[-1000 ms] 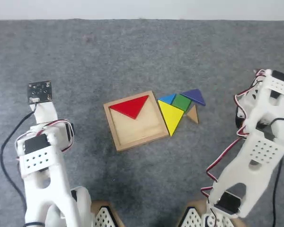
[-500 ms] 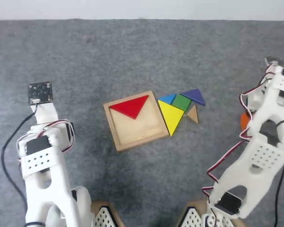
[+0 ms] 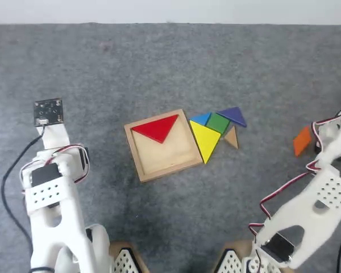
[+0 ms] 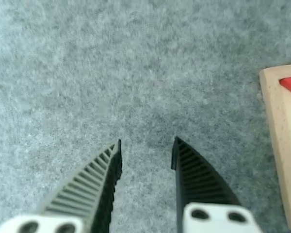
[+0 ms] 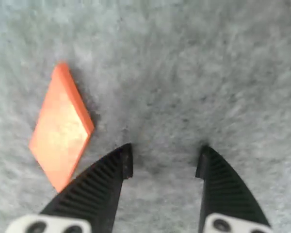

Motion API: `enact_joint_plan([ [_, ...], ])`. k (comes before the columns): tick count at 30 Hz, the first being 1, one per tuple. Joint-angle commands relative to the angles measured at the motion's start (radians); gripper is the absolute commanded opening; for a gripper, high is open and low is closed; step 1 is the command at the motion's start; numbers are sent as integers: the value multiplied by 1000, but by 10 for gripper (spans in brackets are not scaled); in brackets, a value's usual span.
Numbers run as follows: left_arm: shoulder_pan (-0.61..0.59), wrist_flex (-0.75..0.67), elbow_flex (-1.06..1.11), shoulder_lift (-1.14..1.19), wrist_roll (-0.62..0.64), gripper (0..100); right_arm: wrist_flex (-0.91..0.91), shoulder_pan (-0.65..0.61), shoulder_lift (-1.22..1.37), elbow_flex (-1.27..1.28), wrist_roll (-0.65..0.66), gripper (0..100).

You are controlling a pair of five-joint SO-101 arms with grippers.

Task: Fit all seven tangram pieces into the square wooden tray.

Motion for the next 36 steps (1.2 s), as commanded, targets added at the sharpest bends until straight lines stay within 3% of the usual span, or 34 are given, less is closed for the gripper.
enact_joint_plan([
  [1, 5, -23, -5, -2, 6, 170, -7, 62, 4, -14, 25, 238],
  [8, 51, -21, 10, -2, 6, 170, 94, -15, -53, -100, -34, 238],
  [24, 57, -25, 12, -2, 6, 170, 105, -269, -208, -133, -213, 238],
  [36, 57, -26, 12, -2, 5, 170, 94, -409, -119, -127, -216, 238],
])
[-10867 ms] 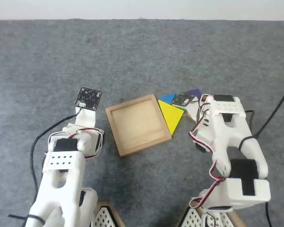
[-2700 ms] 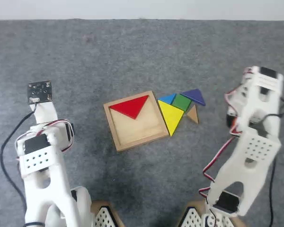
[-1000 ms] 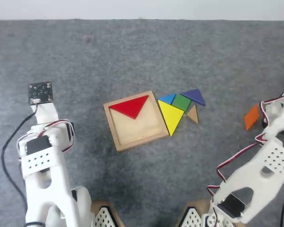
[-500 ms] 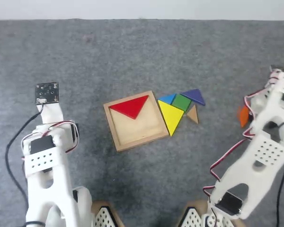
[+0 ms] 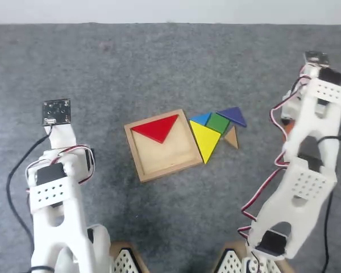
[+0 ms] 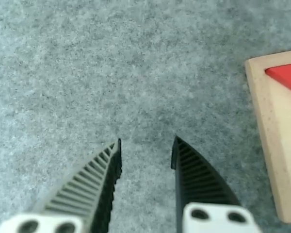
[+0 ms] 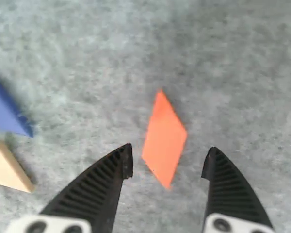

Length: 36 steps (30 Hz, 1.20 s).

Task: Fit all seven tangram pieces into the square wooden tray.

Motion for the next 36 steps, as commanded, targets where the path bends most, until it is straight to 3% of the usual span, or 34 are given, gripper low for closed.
enact_joint_plan([
  [1, 8, -26, -7, -2, 5, 170, -5, -70, 25, -68, -12, 238],
  [8, 8, -25, -7, -2, 6, 170, -5, -128, 59, -68, -43, 238],
  [18, 8, -25, -5, -2, 3, 170, -61, -18, 163, -68, -40, 238],
  [27, 9, -28, -5, -2, 5, 170, 7, 42, 62, -68, -11, 237],
  [36, 9, -28, -5, -2, 3, 170, 35, 105, -2, -55, 175, 237],
])
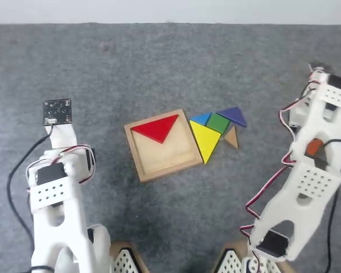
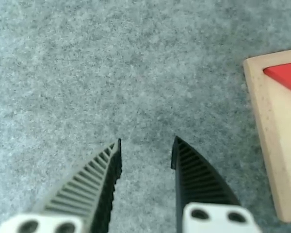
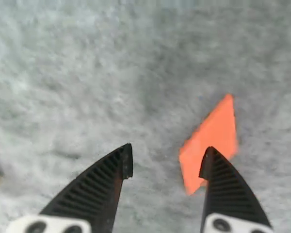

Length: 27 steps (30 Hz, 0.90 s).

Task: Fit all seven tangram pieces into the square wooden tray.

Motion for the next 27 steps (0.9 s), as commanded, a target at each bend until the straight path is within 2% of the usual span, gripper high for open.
enact_joint_plan([
  [1, 5, -28, -5, -2, 3, 170, -1, 10, -47, -21, 75, 237],
  [11, 5, -28, -5, -2, 3, 170, -62, -7, 31, -18, 83, 237],
  [18, 5, -28, -5, -2, 3, 170, -62, 101, 67, -17, 92, 237],
  [21, 5, -28, -5, -2, 3, 170, -64, 130, 134, -18, 135, 237],
  [27, 5, -26, -5, -2, 5, 170, -134, 239, 234, -21, 152, 237],
])
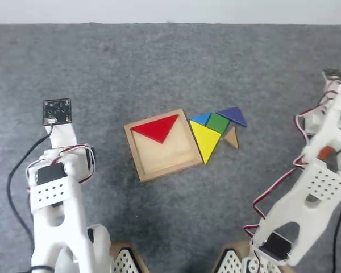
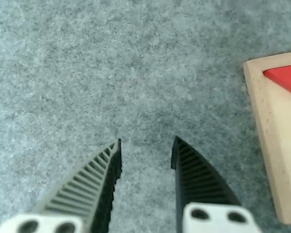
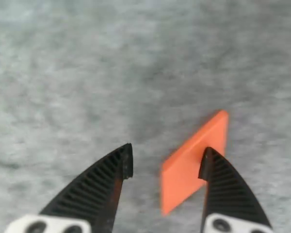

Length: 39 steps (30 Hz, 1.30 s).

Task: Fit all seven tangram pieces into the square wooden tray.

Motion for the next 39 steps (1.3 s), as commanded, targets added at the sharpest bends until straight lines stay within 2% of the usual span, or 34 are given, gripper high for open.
enact_joint_plan([
  [1, 5, -18, -5, -2, 6, 170, -28, 102, 99, 6, 41, 237],
  [7, 5, -17, -5, -2, 6, 170, -30, 176, 154, 6, 103, 237],
  [12, 5, -17, -5, -2, 6, 169, -30, 177, 157, 9, 95, 237],
  [16, 5, -17, -5, -2, 6, 169, 58, 171, 142, 8, 103, 237],
  [21, 5, -20, -5, -2, 6, 169, 110, 151, 42, 9, 92, 237],
  [26, 5, -20, -5, -2, 6, 169, 162, 108, -163, 9, 40, 237],
  [33, 6, -20, -5, -2, 6, 169, 245, -53, -426, 11, -21, 237],
  [39, 51, -21, 15, -2, 5, 169, 280, -337, -417, 11, -63, 237],
])
